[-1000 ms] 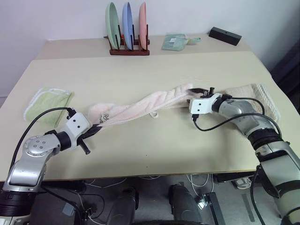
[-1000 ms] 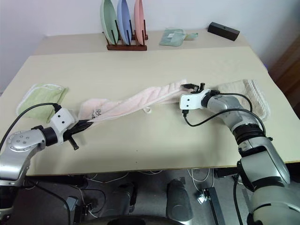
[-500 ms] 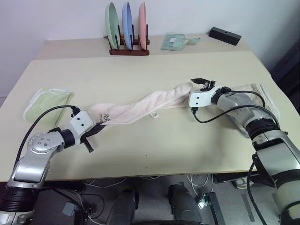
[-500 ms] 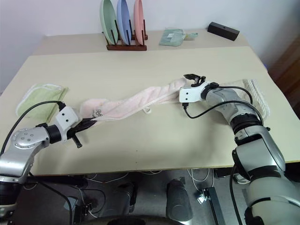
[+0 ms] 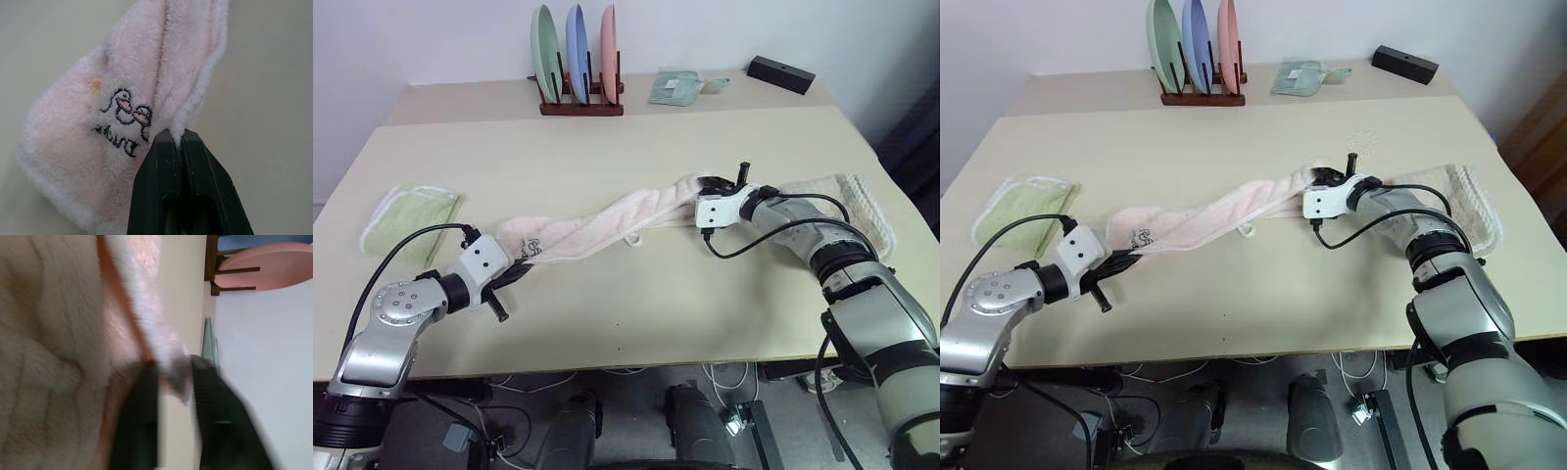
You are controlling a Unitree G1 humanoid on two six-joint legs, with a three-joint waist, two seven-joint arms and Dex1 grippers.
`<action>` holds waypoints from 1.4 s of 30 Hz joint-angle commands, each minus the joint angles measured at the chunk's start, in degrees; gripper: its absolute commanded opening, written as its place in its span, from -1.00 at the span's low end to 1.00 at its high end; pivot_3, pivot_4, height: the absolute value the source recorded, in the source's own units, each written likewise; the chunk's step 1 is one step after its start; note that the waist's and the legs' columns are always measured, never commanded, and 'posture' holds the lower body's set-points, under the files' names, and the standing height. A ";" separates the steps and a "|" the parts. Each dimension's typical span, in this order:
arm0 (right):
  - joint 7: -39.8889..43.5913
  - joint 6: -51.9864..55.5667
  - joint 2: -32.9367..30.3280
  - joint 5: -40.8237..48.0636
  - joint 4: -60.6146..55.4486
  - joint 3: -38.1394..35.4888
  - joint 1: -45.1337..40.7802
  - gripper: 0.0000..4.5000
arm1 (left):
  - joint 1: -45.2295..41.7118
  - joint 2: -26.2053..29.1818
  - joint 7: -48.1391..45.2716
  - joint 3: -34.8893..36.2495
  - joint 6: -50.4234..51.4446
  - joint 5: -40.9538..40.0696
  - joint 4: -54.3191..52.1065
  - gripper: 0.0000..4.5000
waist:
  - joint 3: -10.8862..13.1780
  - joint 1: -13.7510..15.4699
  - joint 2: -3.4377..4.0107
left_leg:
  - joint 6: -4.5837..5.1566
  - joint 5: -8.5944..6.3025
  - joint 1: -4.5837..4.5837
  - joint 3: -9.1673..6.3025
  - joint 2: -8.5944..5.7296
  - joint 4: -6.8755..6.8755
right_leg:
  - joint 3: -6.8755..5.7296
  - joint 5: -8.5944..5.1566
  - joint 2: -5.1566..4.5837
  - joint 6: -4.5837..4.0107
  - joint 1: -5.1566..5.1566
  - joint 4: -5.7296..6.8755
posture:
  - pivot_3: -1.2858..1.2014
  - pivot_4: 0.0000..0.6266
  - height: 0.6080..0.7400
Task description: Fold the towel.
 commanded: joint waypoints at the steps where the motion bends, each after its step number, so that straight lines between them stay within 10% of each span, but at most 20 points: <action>1: -1.21 -1.82 -0.42 0.53 -1.00 -0.19 -0.82 -0.99 | 0.34 0.48 0.15 0.91 -0.11 0.06 -1.94 -1.00 | 0.00 -0.17 0.00 | 0.00 0.00 0.00 0.00 0.00 0.00 | 0.00 0.00 0.00 0.00 0.00 0.00 | 0.03 -0.52 1.00; 10: -1.53 -1.27 -4.54 3.33 -5.97 -3.87 0.85 -0.99 | -5.40 -1.20 4.84 2.79 -3.33 1.52 2.53 -1.00 | 0.01 -0.24 0.01 | 0.00 0.00 0.00 0.00 0.00 0.00 | 0.00 0.00 0.01 0.00 0.00 0.01 | 0.03 -0.52 1.00; 21: -2.97 5.03 -10.59 3.71 -4.82 -7.54 -19.14 -0.99 | -58.74 -6.03 25.76 1.76 -24.22 11.61 53.53 -1.00 | 0.06 0.03 -0.08 | -0.16 0.10 -0.14 0.01 0.00 0.02 | -0.01 0.14 0.04 -0.02 -0.17 -0.03 | 0.03 -0.52 1.00; 25: 3.48 2.92 -12.40 9.37 -9.51 -11.05 -19.97 -0.99 | -64.99 -3.71 24.53 2.39 -29.28 10.87 63.41 -1.00 | 0.04 -0.90 -0.08 | -0.25 0.14 -0.56 0.12 -0.01 -0.02 | 0.00 0.09 -0.01 0.10 -0.57 -0.06 | 0.03 -0.52 1.00; 34: 39.94 22.96 -19.17 41.72 -56.68 -20.60 17.45 -0.99 | -30.92 5.04 0.41 7.35 -18.72 -2.28 35.06 -1.00 | 0.04 -2.29 -0.04 | -0.13 0.07 -0.89 0.59 0.08 0.22 | 0.11 0.14 -0.10 0.21 -0.97 0.19 | 0.03 -0.52 1.00; 42: 55.79 48.73 -32.52 57.23 -84.76 -30.20 46.79 -0.99 | 1.65 12.90 -12.36 14.52 -0.30 -12.18 6.52 -1.00 | 0.05 -0.41 -0.03 | 0.21 -0.12 -0.81 0.72 0.15 0.51 | 0.23 0.21 -0.06 0.08 -0.91 0.34 | 0.03 -0.52 1.00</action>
